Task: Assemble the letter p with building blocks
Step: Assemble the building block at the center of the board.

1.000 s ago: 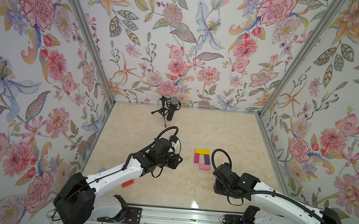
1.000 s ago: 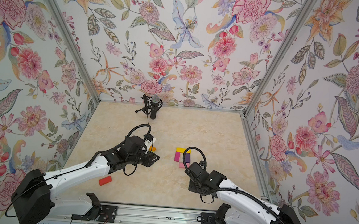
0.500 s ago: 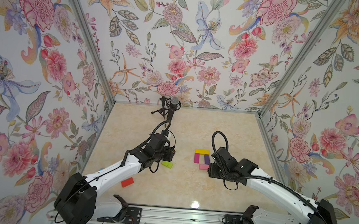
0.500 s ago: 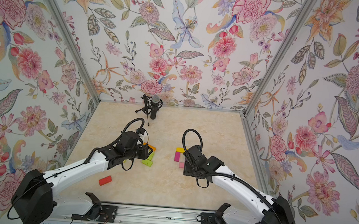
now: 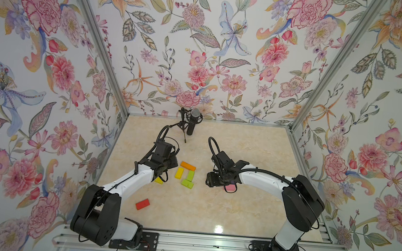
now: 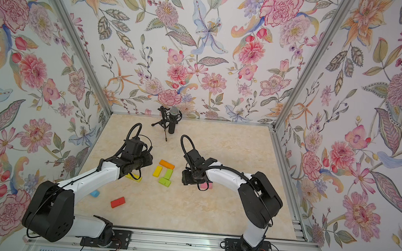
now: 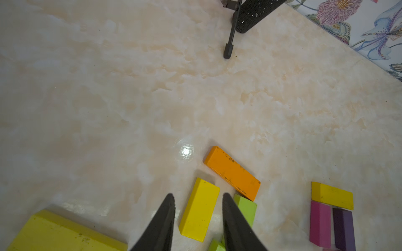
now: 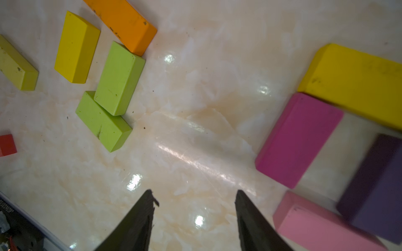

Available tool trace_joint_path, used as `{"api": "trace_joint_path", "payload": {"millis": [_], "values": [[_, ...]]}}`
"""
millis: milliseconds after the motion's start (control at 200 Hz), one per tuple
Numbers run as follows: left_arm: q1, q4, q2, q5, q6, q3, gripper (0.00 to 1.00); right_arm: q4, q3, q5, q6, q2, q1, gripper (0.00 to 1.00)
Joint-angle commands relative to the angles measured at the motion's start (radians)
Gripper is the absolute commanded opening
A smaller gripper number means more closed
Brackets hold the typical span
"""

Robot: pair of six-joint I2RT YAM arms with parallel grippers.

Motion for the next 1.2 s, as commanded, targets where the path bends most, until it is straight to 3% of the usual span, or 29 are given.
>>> {"api": "trace_joint_path", "payload": {"millis": [0,215,325,485,811,896,1196], "values": [[0.043,0.022,0.008,-0.028,-0.052,-0.019,0.39,0.063,0.049,-0.094,-0.03,0.015,0.022,0.59],[0.143,0.075,0.002,-0.032,-0.1,-0.088,0.39,0.075,0.176,-0.167,-0.097,0.085,0.092,0.6],[0.156,0.064,-0.002,-0.097,-0.12,-0.098,0.38,0.089,0.242,-0.236,-0.117,0.141,0.103,0.6],[0.183,0.129,0.045,-0.026,-0.142,-0.136,0.37,0.11,0.337,-0.338,-0.118,0.238,0.114,0.59],[0.288,0.284,0.203,0.111,-0.174,-0.184,0.35,0.115,0.461,-0.359,-0.116,0.358,0.164,0.51],[0.333,0.321,0.191,0.145,-0.19,-0.217,0.35,0.117,0.478,-0.366,-0.115,0.369,0.18,0.51],[0.357,0.281,0.126,0.159,-0.166,-0.271,0.33,0.114,0.582,-0.456,-0.119,0.478,0.22,0.49]]}}
